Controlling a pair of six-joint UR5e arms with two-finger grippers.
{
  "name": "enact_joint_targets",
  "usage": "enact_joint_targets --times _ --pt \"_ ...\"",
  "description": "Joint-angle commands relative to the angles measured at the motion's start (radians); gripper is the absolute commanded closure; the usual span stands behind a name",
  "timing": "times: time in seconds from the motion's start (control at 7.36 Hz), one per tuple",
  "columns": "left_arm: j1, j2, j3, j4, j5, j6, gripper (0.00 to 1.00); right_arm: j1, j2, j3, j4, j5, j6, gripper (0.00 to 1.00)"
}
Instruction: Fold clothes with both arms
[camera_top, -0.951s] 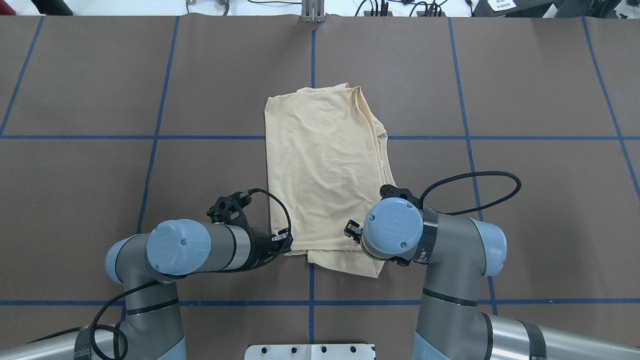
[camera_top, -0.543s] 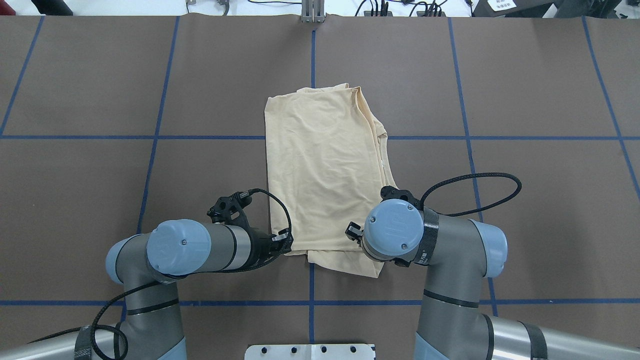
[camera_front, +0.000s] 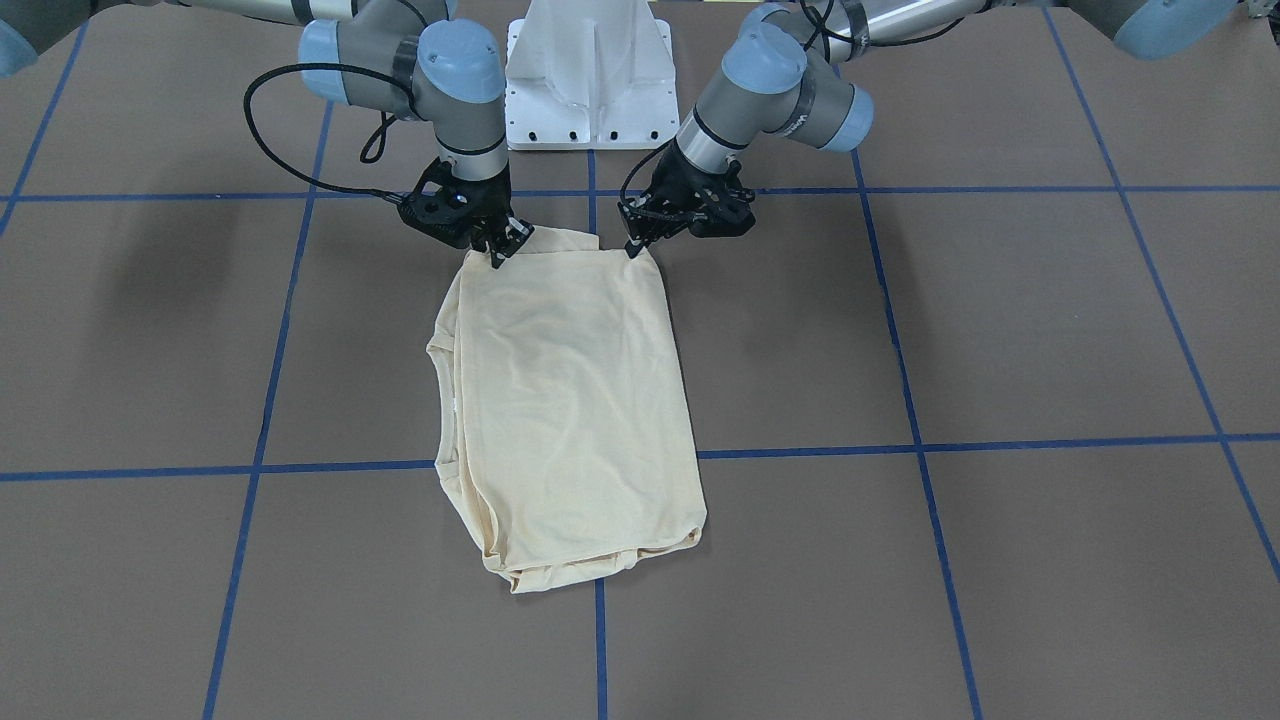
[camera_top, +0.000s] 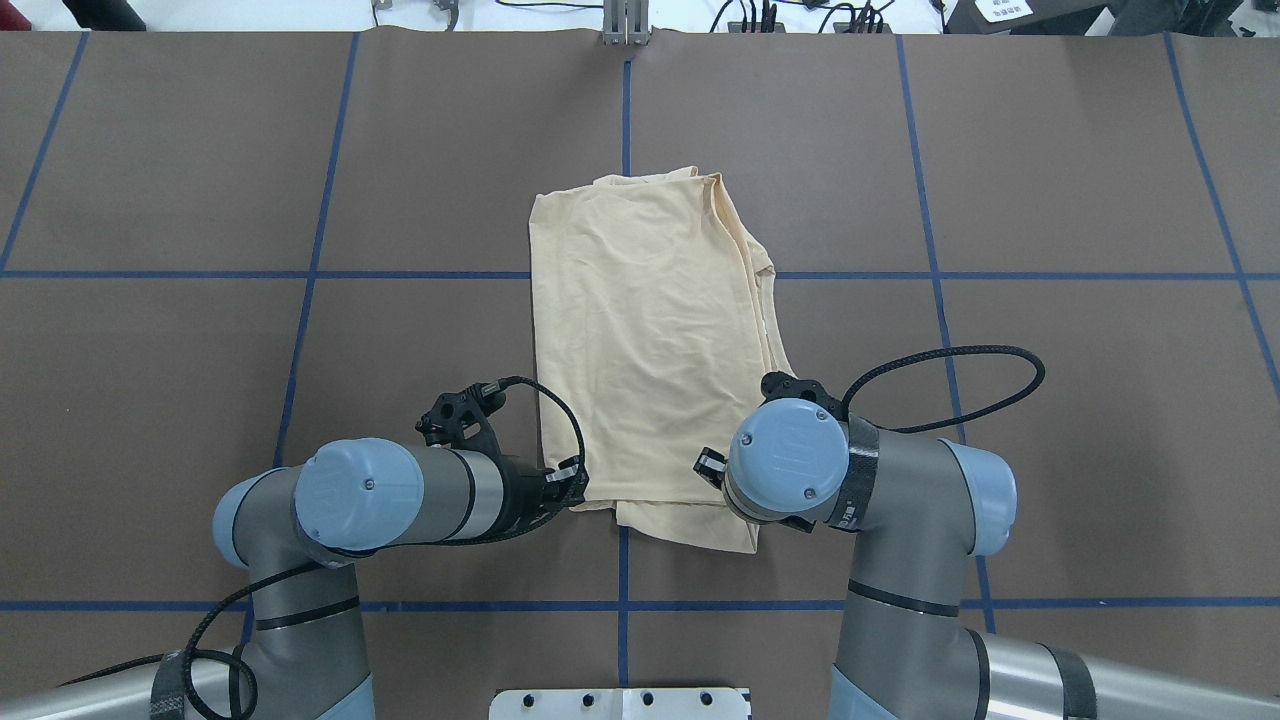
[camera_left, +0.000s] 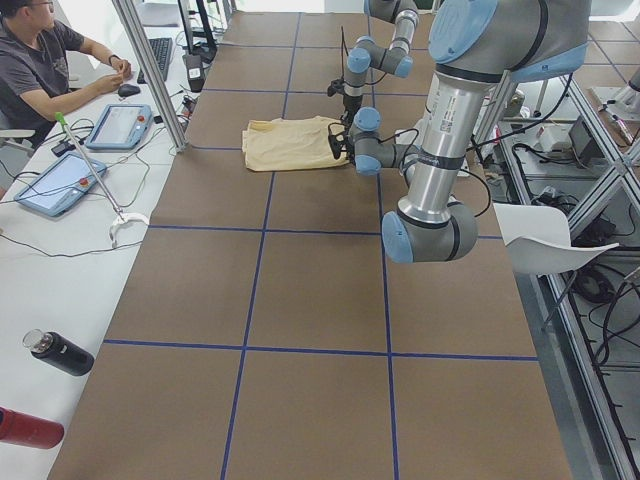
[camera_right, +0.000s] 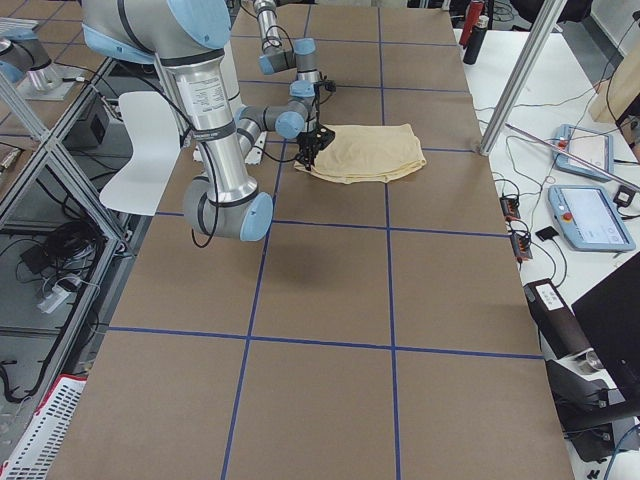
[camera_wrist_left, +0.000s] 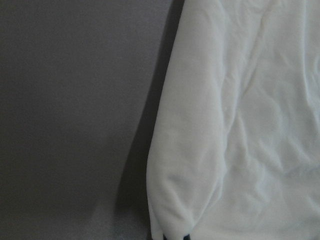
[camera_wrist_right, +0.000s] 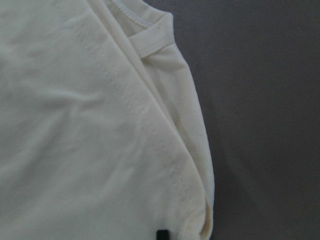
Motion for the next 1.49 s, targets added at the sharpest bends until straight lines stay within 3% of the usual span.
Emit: enact_joint_targets --times 0.0,0.27,0.54,0.95,1.36 --pt "0.000 -0.002 0.000 0.000 0.000 0.000 1.00 0.000 0.006 0.001 0.000 0.001 0.000 1.00" --pt "0.000 -0.003 -0.002 0.000 0.000 0.000 1.00 0.000 0.006 0.013 -0.023 0.001 0.000 1.00" --pt "0.000 -0.006 -0.003 0.000 0.000 0.000 1.00 0.005 0.004 0.112 -0.133 0.034 -0.005 1.00" --pt "0.002 0.009 -0.050 0.002 0.000 0.002 1.00 0.008 -0.008 0.137 -0.140 0.047 -0.005 1.00" --pt "0.095 0.011 -0.216 0.191 -0.005 0.002 1.00 -0.014 -0.024 0.153 -0.137 0.050 -0.008 1.00"
